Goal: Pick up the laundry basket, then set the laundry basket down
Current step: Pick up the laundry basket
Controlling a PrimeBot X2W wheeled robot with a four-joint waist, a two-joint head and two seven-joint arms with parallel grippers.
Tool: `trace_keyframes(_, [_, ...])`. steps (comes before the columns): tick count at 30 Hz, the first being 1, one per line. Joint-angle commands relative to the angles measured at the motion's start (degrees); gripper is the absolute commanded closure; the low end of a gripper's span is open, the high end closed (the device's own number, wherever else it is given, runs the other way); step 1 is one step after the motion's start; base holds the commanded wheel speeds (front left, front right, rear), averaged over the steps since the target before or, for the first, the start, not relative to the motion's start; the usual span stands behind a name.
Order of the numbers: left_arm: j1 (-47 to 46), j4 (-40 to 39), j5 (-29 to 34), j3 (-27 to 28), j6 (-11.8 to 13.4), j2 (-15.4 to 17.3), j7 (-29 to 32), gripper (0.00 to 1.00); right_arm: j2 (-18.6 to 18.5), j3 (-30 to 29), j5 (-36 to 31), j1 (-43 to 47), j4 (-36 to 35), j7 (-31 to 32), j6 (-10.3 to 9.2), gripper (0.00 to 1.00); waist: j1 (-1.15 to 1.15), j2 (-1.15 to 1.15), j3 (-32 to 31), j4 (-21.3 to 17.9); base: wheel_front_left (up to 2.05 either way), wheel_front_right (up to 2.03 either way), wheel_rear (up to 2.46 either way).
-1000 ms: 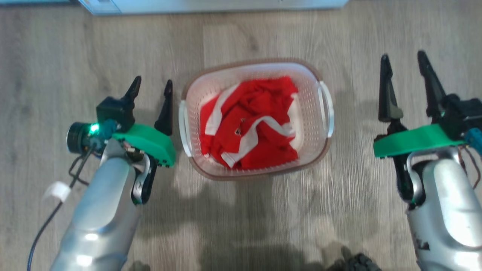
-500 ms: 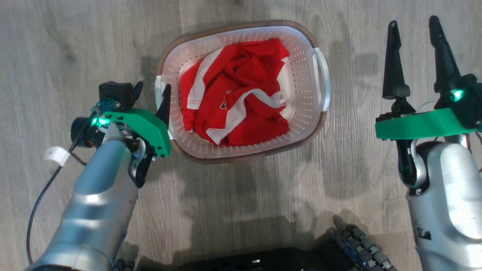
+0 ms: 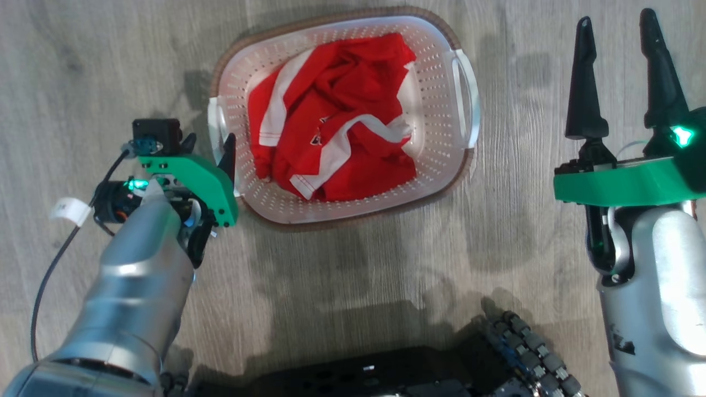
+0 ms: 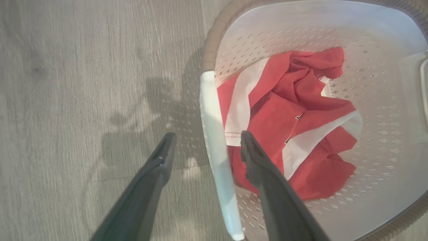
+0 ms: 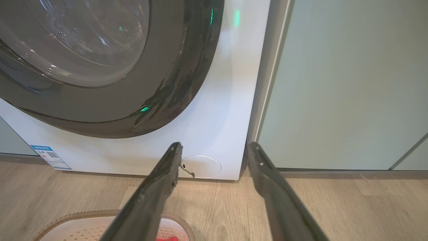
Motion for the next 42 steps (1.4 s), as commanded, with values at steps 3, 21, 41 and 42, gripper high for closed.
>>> trace_keyframes(3, [-0.6,1.3,-0.8,0.4,-0.3,1.6,-0.1,0.00,0.7,1.2,0.2,1.8,-2.3,-0.3,-0.09,0.00,0.00,0.00,1.3,-1.0,0.00,0.00,0.00])
trace_keyframes(21, [-3.2,4.9,-7.2,-0.7,-0.4,3.8,3.5,0.03,0.7,1.1,1.5,3.3,-3.6,-0.3,-0.09,0.00,0.00,0.00,3.9,-2.5,0.00,0.00,0.00])
trace_keyframes(41, [-4.6,5.9,-8.4,-2.1,-0.1,4.8,3.5,1.00,0.7,0.8,1.5,3.0,-3.1,-0.3,-0.09,0.00,0.00,0.00,3.8,-2.2,0.00,0.00,0.00])
trace_keyframes(42, [-4.7,5.9,-8.0,-2.5,0.0,5.0,3.1,1.00,0.7,0.8,1.5,3.0,-3.1,-0.3,-0.09,0.00,0.00,0.00,3.7,-2.2,0.00,0.00,0.00])
